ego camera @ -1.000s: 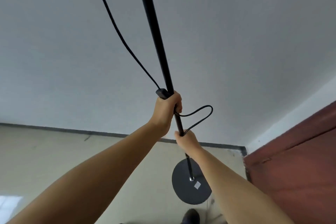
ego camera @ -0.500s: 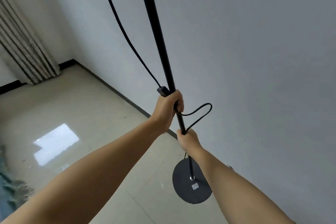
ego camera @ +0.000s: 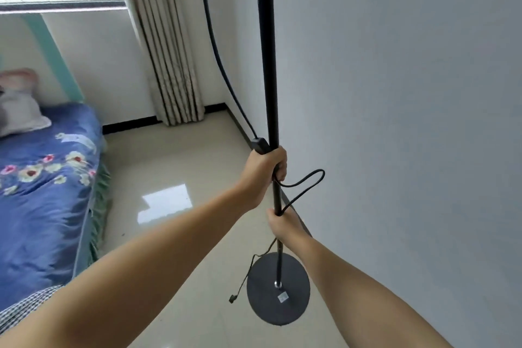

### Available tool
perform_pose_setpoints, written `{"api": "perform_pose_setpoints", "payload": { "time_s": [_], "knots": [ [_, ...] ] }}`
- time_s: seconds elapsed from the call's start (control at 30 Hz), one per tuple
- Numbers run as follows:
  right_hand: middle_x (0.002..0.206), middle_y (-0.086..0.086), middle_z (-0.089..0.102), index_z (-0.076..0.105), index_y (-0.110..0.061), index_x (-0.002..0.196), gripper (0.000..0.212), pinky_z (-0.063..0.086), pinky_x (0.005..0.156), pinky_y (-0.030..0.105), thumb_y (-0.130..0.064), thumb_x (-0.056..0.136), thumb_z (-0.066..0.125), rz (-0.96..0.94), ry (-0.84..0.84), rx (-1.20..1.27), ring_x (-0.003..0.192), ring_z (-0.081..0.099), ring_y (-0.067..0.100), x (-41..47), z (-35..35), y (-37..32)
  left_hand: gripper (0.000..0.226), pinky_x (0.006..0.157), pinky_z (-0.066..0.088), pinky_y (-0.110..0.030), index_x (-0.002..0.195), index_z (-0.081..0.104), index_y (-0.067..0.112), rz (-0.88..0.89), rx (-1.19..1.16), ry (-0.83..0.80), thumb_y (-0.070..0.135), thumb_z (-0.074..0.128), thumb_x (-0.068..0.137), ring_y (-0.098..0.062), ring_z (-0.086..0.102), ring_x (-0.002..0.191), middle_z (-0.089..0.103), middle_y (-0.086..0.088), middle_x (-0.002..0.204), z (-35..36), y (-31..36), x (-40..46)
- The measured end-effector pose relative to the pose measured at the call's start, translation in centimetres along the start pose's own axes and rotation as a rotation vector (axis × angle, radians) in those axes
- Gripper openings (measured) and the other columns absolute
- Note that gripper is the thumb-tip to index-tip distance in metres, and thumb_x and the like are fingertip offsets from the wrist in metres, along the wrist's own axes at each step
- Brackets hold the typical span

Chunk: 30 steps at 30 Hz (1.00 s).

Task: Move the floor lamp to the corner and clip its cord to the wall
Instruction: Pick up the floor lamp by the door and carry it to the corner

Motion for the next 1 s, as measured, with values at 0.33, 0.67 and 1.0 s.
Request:
{"api": "perform_pose_setpoints", "payload": {
  "time_s": [0.33, 0.67, 1.0],
  "knots": [
    [0.051, -0.004, 0.036, 0.036, -0.017, 0.057, 0.035, 0.025, 0.027, 0.012, -0.029, 0.088, 0.047, -0.098, -0.242, -0.093, 0.041, 0.033, 0.011, 21.9, 13.0, -15.6, 0.027, 0.053, 0.029, -0.028, 0.043, 0.038, 0.015, 0.040, 0.023, 0.203, 0.004, 0.043, 0.067, -0.015, 0.033, 0.043, 0.036, 0.000, 0.041, -19.5, 3.3, 19.7],
    [0.053, -0.001, 0.037, 0.034, -0.016, 0.059, 0.035, 0.030, 0.039, 0.021, -0.029, 0.090, 0.044, -0.158, -0.241, -0.164, 0.045, 0.035, 0.014, 41.6, 24.3, -32.6, 0.024, 0.055, 0.029, -0.031, 0.042, 0.038, 0.016, 0.018, 0.062, 0.193, 0.007, 0.044, 0.063, -0.019, 0.032, 0.046, 0.037, 0.000, 0.039, -38.0, 8.2, 40.7],
    [0.052, -0.002, 0.036, 0.032, -0.017, 0.055, 0.037, 0.028, 0.045, 0.025, -0.025, 0.089, 0.045, -0.139, -0.217, -0.126, 0.045, 0.034, 0.016, 64.0, 33.4, -46.5, 0.026, 0.053, 0.027, -0.030, 0.043, 0.038, 0.016, 0.031, 0.037, 0.213, 0.004, 0.041, 0.065, -0.017, 0.030, 0.044, 0.033, -0.001, 0.041, -54.4, 9.9, 63.6]
  ]
}}
Point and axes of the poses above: each hand's wrist, its own x-axis towards the middle knuckle, its own z-axis out of the palm, y = z × x, the point moved 4 cm from there along x, towards the middle knuckle
